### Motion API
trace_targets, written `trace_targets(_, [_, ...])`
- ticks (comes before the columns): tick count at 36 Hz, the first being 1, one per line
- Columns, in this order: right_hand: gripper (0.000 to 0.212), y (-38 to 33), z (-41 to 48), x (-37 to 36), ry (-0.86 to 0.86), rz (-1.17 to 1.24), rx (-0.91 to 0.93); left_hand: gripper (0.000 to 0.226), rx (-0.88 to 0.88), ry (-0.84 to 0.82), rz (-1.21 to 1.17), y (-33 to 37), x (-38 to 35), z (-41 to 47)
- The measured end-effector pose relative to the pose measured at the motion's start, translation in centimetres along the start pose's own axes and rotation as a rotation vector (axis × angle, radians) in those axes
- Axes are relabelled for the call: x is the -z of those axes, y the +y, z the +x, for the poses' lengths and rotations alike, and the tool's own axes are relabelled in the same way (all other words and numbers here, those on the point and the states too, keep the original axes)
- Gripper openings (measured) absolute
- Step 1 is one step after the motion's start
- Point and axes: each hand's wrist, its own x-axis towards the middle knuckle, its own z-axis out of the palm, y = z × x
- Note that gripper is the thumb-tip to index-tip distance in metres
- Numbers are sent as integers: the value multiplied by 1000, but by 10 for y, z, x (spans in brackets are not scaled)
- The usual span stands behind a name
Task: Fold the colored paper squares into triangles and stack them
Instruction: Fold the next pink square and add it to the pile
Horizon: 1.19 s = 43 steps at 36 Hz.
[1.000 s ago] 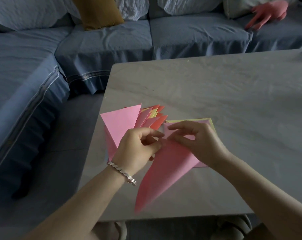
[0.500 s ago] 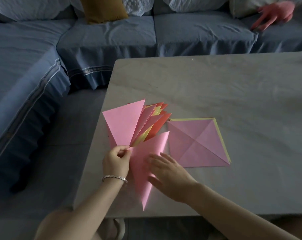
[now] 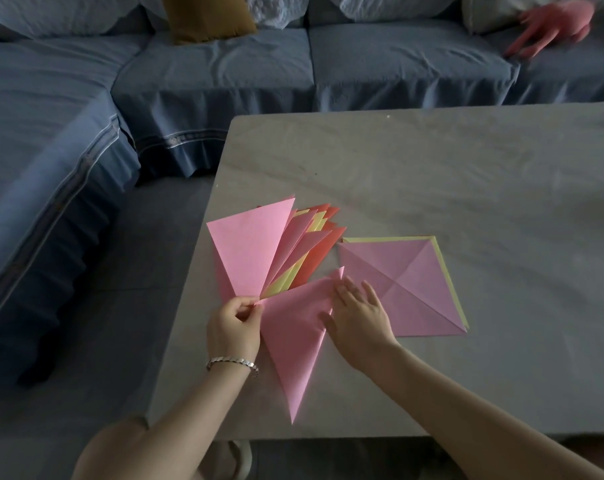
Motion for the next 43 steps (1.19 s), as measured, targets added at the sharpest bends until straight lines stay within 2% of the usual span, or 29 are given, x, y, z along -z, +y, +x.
trace_targets(7, [53,6,21,8,23,-7,-87,6,40,-5,-28,0,-1,2])
trace_targets(14, [62,6,10,4,-18,6,-56,7,38,19,4,-3,-2,3])
trace_targets(21, [74,2,-20,0,-16,29,82,10,19,33,41,-4,-3,3])
trace_targets(26, [60,-9,-43,-3,-7,40,194,10,13,30,47,-5,-3,3])
trace_targets(28, [58,-13,-51,-5,64,21,227,10,19,26,43,-4,-3,3])
trace_targets(30, [70,-12,-54,-9,57,5,245,10,28,21,39,-3,-3,3])
trace_targets(32, [66,-6,-58,-13,27,4,296,9,33,24,34,-2,-3,3])
trace_targets(37, [38,-1,-70,-20,-34,69,485,11,45,31,30,-3,-4,3])
trace_targets(39, [42,-5,-73,-24,-92,104,537,11,43,31,32,-3,-4,2])
trace_targets(41, [55,-8,-75,-26,-143,183,590,10,40,26,34,-3,-3,2])
trace_targets(43, [49,-8,-74,-29,-130,197,670,10,40,21,34,-2,-2,2])
